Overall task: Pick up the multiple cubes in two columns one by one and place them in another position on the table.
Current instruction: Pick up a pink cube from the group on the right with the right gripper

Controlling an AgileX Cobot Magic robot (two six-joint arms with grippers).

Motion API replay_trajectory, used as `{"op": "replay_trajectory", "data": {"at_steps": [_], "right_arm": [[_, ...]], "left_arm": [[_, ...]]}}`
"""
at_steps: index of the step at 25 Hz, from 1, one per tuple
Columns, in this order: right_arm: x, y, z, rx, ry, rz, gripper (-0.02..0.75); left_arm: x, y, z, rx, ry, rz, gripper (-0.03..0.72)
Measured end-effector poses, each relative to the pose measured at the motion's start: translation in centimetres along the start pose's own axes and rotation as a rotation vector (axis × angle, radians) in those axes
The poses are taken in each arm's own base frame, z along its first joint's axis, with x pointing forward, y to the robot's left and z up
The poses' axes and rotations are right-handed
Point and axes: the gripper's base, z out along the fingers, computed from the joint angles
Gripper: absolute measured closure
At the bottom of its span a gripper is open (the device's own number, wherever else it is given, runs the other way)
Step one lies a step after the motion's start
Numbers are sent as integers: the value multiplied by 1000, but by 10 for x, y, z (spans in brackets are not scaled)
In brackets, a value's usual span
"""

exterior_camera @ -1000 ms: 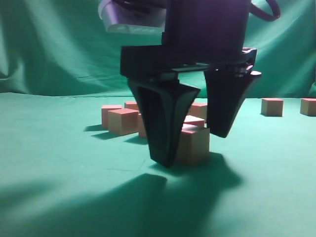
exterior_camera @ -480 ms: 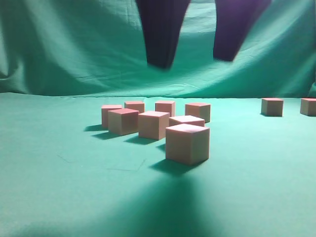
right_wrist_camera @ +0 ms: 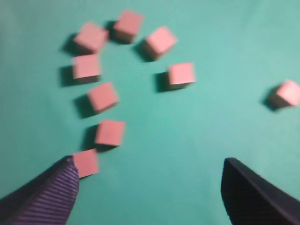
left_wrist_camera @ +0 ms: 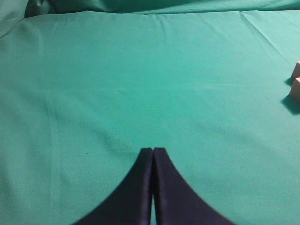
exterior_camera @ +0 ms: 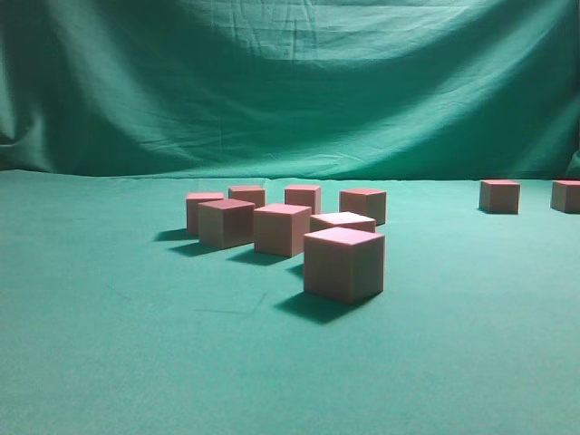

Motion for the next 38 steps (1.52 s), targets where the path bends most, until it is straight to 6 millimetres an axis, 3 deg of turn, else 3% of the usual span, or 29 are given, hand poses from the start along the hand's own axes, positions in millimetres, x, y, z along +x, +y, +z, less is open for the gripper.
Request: {"op": "replay_trajectory", "data": {"at_steps": [5,9,16,32,38], "right_arm": [[3,-52,4,107,32,195,129],[8,-92,19,121,84,340,129],[18,-147,81,65,226,507,161],[-31,-180,216,27,322,506,181],[-38,-188,249,52,328,481,181]], "left_arm": [[0,0,0,0,0,0,688],[0,0,0,0,0,0,688],[0,0,0,0,0,0,688],[0,0,0,0,0,0,688],[0,0,0,0,0,0,688]]}}
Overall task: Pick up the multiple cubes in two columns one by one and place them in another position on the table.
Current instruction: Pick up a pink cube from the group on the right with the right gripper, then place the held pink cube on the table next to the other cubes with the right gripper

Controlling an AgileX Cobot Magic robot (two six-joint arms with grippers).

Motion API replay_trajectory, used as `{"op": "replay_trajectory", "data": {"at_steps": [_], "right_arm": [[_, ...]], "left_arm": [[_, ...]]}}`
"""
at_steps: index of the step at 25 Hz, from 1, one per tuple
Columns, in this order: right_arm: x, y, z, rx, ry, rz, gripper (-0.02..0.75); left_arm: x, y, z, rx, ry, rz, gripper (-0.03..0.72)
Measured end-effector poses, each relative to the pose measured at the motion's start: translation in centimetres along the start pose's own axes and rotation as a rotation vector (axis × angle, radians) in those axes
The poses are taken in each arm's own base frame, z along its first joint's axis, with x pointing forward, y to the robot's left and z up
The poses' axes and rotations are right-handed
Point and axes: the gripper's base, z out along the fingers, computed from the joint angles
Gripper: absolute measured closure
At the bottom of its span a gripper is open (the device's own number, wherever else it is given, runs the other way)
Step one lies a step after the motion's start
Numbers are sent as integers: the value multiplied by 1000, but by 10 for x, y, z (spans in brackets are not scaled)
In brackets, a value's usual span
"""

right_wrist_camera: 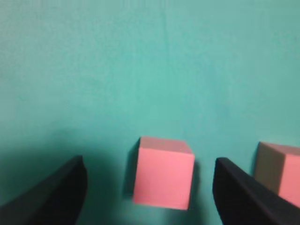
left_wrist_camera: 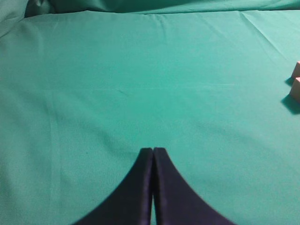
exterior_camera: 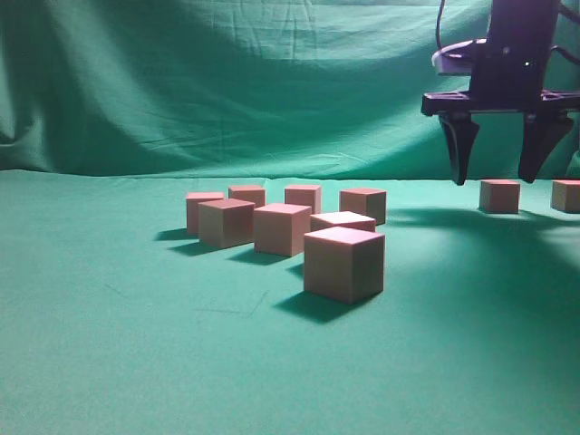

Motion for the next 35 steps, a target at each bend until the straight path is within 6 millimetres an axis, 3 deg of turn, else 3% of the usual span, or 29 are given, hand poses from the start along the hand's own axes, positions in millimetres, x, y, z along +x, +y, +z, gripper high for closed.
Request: {"op": "replay_trajectory", "data": {"at_steps": [7,9,10,16,21,25,30,35], "right_arm": [[-4,0,13,7,-10,-7,181],[-5,0,14,6,-16,-7,244],[-4,0,17,7,-13,-8,238],[-2,1,28,8,13,-8,477],[-2,1,25,9,19,-7,472],[-6,0,-10,-3,-39,1,472],[-1,-2,-103,-43,-169,24,472],[26,-5,-177,-64,-181,33,472]], "left_arm": [[0,0,0,0,0,0,688],[0,0,0,0,0,0,688],[0,0,0,0,0,0,688],[0,0,0,0,0,0,688],[0,0,0,0,0,0,688],[0,0,0,0,0,0,688],[0,0,0,0,0,0,688],[0,0,0,0,0,0,688]]}}
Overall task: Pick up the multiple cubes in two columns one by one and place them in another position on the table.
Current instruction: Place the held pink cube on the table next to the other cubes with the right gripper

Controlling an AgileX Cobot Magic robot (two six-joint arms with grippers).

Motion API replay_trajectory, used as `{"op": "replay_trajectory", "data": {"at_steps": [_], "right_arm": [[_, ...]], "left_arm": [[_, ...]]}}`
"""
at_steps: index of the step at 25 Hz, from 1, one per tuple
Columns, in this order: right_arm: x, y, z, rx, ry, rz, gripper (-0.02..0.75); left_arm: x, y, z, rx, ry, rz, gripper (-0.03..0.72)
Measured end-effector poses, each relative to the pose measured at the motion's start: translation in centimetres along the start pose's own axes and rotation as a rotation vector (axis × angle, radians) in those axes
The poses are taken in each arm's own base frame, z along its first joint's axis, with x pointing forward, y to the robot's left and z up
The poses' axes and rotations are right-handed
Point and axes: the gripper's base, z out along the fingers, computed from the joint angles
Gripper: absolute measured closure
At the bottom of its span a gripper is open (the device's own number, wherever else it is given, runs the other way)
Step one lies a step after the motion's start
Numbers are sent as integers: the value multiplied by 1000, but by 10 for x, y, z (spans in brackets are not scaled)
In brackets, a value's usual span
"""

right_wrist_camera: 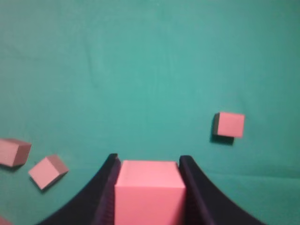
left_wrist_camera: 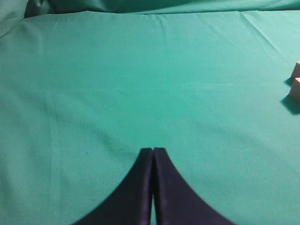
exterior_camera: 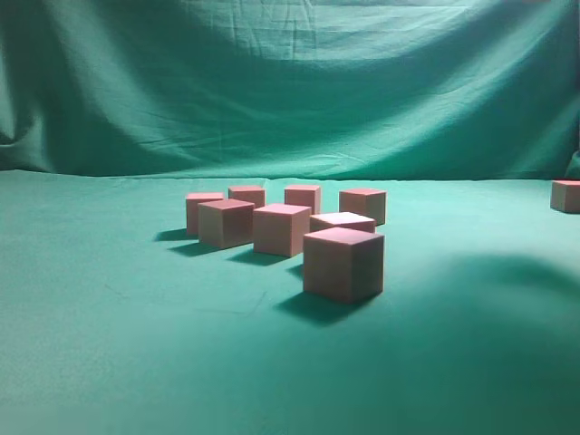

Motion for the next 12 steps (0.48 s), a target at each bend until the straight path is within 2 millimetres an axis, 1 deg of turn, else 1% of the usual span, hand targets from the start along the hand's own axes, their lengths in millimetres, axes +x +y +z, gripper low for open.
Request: {"op": "replay_trajectory", "data": {"at_steps": [2,4,5,6,9,12], "right_arm": [[6,1,-24,-9,-14,0,472],[11,5,-41,-18,-39,-19,472],[17,10,-51,-28,-54,-45,472],[23,16,-57,-36,-55,-69,472],[51,40,-68,-78,-33,-155,472],[81,64,-66,-118,19,-250,472]], "left_arm": [[0,0,0,0,0,0,688],[0,0,0,0,0,0,688],[0,0,0,0,0,0,688],[0,0,0,0,0,0,688],[0,0,0,0,0,0,688],[0,0,0,0,0,0,688]]}}
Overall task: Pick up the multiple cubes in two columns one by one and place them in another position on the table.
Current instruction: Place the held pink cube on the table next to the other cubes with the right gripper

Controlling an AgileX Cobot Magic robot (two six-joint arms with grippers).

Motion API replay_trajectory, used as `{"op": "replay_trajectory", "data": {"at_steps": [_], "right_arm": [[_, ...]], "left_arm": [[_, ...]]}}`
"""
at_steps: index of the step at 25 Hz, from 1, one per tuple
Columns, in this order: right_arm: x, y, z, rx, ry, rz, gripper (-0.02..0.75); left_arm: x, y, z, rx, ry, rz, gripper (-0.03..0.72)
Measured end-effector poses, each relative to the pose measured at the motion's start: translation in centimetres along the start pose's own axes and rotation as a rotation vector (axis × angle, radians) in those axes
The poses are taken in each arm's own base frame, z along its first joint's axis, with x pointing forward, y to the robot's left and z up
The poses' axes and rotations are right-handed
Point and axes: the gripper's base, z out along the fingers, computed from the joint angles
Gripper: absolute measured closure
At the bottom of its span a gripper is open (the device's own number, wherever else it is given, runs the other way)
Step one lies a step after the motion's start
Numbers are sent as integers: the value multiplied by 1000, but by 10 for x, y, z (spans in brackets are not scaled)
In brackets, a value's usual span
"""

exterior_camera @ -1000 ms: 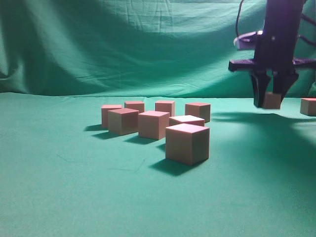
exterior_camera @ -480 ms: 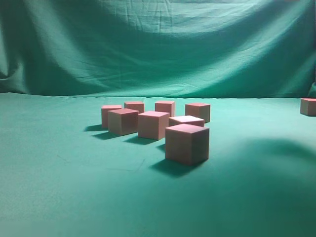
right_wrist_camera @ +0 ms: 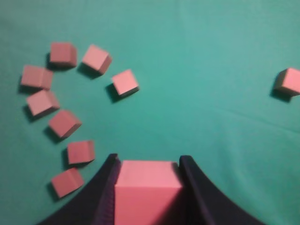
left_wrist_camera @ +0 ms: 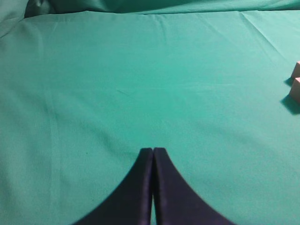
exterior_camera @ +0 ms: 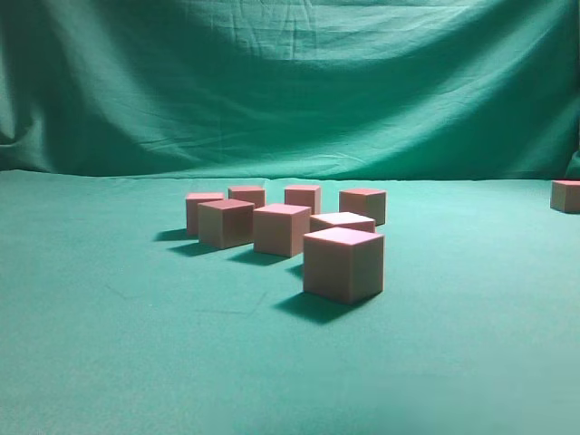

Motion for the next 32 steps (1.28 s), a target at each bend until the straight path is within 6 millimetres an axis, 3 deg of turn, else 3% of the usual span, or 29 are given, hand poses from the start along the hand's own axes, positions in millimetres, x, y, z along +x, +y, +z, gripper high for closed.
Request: {"op": "replay_trajectory", "data": {"at_steps": [8,14,17,22,32], "right_arm": [[52,84,33,-128,71,-303,472],[74,131,42,-217,9,-521,472],[83,151,57,-233,48,-620,472],[93,170,86,-232,133,-750,472],[95,182,132,-238,158,-980,472]], "left_arm": [[0,0,0,0,0,0,688],[0,0,0,0,0,0,688],[0,0,0,0,0,0,688],[0,0,0,0,0,0,688],[0,0,0,0,0,0,688]]}}
